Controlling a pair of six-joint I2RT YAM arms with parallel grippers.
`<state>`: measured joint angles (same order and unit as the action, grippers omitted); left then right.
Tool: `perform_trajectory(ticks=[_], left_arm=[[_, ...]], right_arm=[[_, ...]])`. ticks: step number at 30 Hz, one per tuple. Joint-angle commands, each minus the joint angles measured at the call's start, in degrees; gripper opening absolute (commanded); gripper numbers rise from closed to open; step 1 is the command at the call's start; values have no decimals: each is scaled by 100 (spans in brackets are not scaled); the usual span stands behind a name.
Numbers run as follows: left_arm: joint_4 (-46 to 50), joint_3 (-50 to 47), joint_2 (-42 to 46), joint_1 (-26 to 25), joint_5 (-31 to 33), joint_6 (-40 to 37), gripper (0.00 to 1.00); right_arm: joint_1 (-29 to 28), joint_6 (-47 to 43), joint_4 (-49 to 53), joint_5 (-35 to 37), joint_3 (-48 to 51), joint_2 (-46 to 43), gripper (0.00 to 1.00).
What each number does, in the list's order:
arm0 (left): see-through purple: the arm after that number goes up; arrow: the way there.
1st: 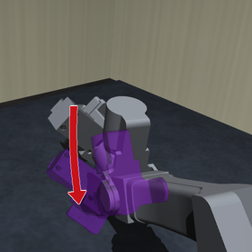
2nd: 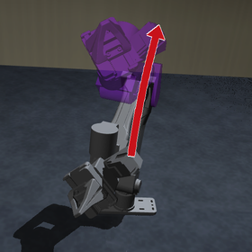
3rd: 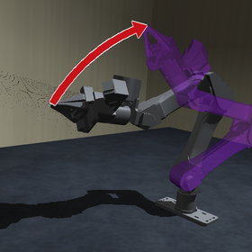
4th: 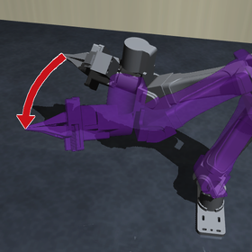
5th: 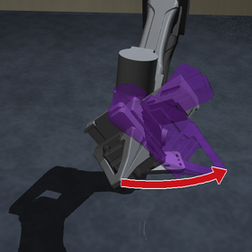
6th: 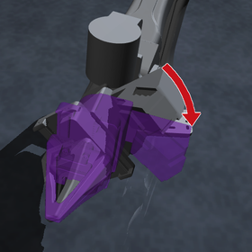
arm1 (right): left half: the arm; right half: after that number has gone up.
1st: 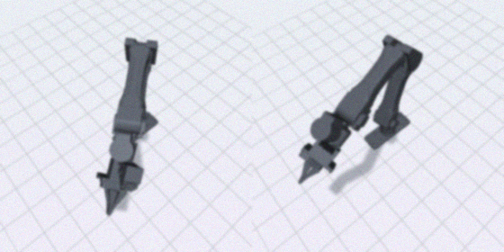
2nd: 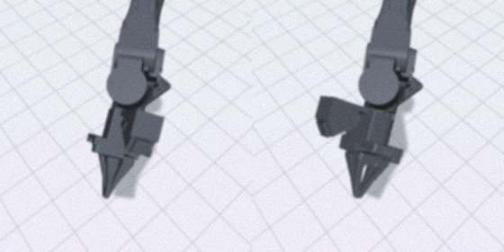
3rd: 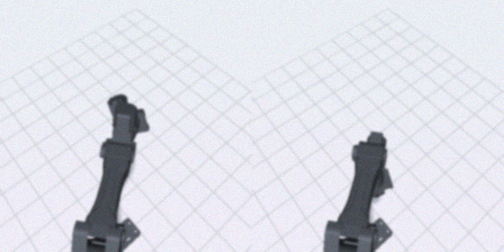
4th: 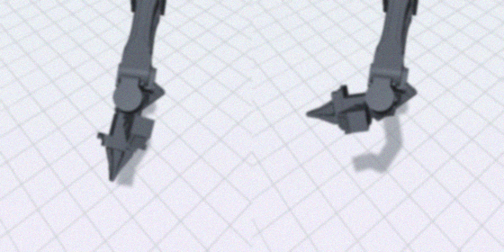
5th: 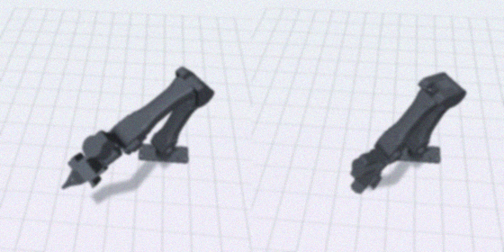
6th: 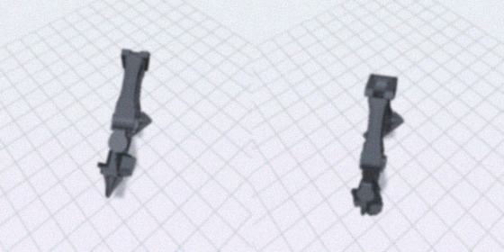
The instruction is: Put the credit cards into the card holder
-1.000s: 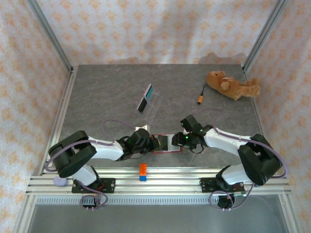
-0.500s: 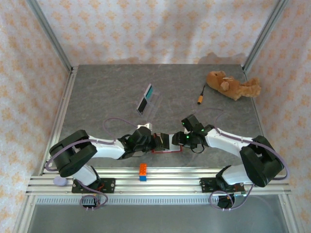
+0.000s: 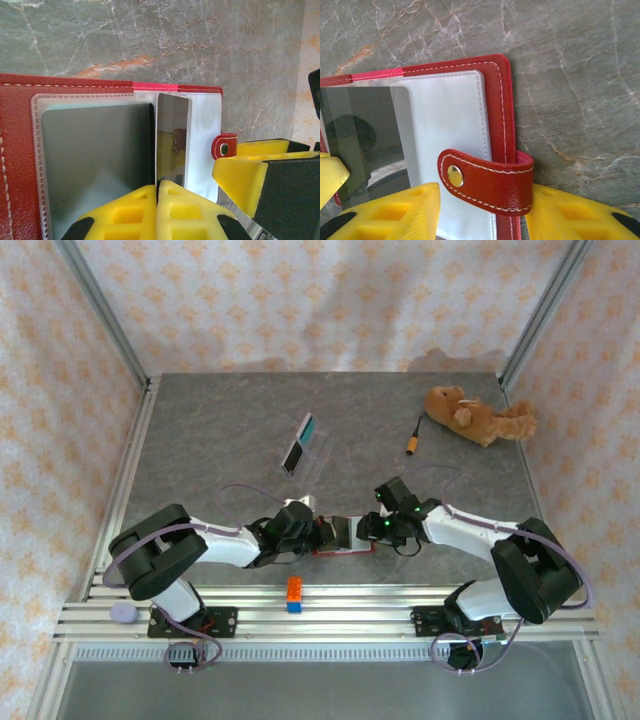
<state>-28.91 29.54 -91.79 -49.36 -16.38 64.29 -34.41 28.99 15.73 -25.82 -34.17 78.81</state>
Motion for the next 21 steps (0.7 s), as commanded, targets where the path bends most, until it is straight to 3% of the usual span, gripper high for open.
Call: perform_trajectory(ticks=[1,19,21], left_arm=[[-52,87,-132,-12,-94,11,0],[-103,304,-345,-205,-60,50,0],[10,357,-327,-214,-54,10,7]], right_arm=[[-22,97,-370,-267,165,93,47],[-22,218,-574,-409,253,22,45],[-22,223,-572,-382,254,-24,45]])
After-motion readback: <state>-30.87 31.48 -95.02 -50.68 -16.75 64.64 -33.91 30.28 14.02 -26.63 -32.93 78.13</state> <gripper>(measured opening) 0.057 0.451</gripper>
